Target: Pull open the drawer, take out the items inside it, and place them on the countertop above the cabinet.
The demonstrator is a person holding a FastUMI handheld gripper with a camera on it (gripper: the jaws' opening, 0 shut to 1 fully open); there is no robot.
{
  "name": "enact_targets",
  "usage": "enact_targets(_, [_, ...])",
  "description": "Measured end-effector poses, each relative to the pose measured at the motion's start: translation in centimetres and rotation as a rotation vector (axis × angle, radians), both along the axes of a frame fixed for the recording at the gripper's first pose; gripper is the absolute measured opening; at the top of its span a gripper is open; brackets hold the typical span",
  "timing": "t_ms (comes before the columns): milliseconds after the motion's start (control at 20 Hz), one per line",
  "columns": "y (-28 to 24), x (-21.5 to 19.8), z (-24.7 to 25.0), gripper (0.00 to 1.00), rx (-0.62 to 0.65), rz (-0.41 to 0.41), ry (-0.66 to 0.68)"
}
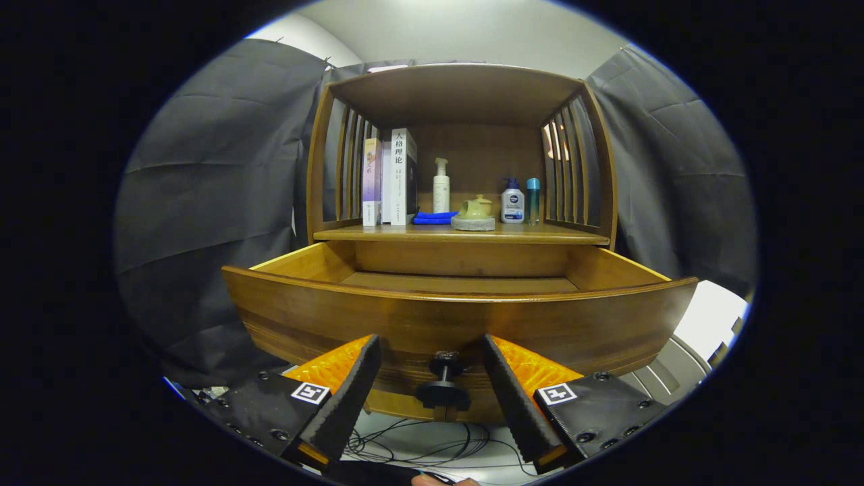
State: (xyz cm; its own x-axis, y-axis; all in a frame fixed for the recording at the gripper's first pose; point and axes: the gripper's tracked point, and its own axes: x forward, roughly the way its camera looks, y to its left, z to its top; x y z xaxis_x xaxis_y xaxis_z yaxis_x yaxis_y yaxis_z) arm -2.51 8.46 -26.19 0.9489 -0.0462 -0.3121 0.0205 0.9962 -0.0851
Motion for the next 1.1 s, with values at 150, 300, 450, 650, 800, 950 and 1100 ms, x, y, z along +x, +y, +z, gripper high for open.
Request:
enact_targets(150, [-0.1,0.3,0.0,0.96,-0.017,-0.021,-0.017])
enact_targets(300, [-0.9,1.2,-0.2,0.96,-0.021,-0.039,-0.023])
enact_targets(450, [-0.7,1.6,-0.1,0.96,0.003,-0.026,-0.040])
enact_targets(650, [-1.0,2.4,-0.1,0.96,-0.003,-0.023,-0.043])
enact_targets(800, [-1.1,3.9,-0.1,0.96,-0.004,-0.034,-0.032])
enact_targets(950, [-1.3,6.0,0.4,0.97,-0.006,-0.062,-0.031])
enact_targets(1100, [-1.3,7.2,0.0,0.97,0.025,-0.096,-0.005])
